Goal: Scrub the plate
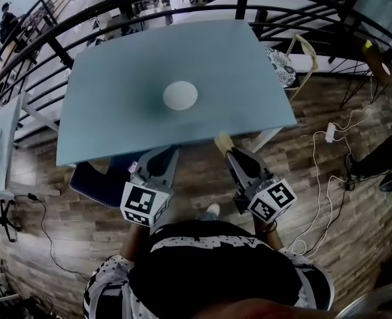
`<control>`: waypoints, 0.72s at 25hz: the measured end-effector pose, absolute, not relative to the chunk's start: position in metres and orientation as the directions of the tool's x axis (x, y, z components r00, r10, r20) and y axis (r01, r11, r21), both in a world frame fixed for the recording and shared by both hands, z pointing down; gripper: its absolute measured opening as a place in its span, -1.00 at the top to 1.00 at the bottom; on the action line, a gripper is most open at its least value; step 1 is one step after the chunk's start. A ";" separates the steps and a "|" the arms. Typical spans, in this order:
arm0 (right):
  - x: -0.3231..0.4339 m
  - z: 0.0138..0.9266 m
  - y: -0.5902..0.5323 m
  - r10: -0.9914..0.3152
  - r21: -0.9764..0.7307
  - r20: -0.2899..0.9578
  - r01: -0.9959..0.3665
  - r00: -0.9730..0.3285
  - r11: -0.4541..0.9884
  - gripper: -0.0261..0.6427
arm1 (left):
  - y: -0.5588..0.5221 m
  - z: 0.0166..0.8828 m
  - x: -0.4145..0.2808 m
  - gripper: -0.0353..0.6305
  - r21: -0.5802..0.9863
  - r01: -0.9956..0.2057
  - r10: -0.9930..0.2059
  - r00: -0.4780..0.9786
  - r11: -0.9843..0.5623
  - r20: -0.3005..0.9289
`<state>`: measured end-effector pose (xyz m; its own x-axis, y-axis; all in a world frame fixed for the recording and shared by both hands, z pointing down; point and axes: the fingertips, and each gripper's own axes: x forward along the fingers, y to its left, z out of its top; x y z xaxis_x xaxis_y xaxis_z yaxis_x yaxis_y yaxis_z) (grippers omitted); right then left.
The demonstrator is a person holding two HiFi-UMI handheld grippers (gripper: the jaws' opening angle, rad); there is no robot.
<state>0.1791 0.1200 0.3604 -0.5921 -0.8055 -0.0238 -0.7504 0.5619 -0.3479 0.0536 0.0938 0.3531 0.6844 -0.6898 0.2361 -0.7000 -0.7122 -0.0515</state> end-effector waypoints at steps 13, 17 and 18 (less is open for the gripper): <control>0.213 0.372 0.100 -0.795 -0.362 -0.021 -0.736 -0.607 0.572 0.77 | 0.080 0.366 0.089 0.85 -0.048 -0.704 -0.688 0.674 -0.708 0.269; 0.210 0.372 0.091 -0.783 -0.338 -0.019 -0.733 -0.622 0.590 0.77 | 0.069 0.370 0.090 0.85 -0.033 -0.711 -0.694 0.674 -0.702 0.253; 0.211 0.371 0.088 -0.783 -0.329 -0.018 -0.736 -0.622 0.592 0.77 | 0.064 0.372 0.092 0.85 -0.026 -0.708 -0.691 0.679 -0.705 0.250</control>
<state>0.2108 0.0877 0.3706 -0.6217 -0.7830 -0.0182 -0.7358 0.5919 -0.3291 0.0921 0.0642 0.3724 0.6786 -0.6907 0.2497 -0.7084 -0.7053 -0.0257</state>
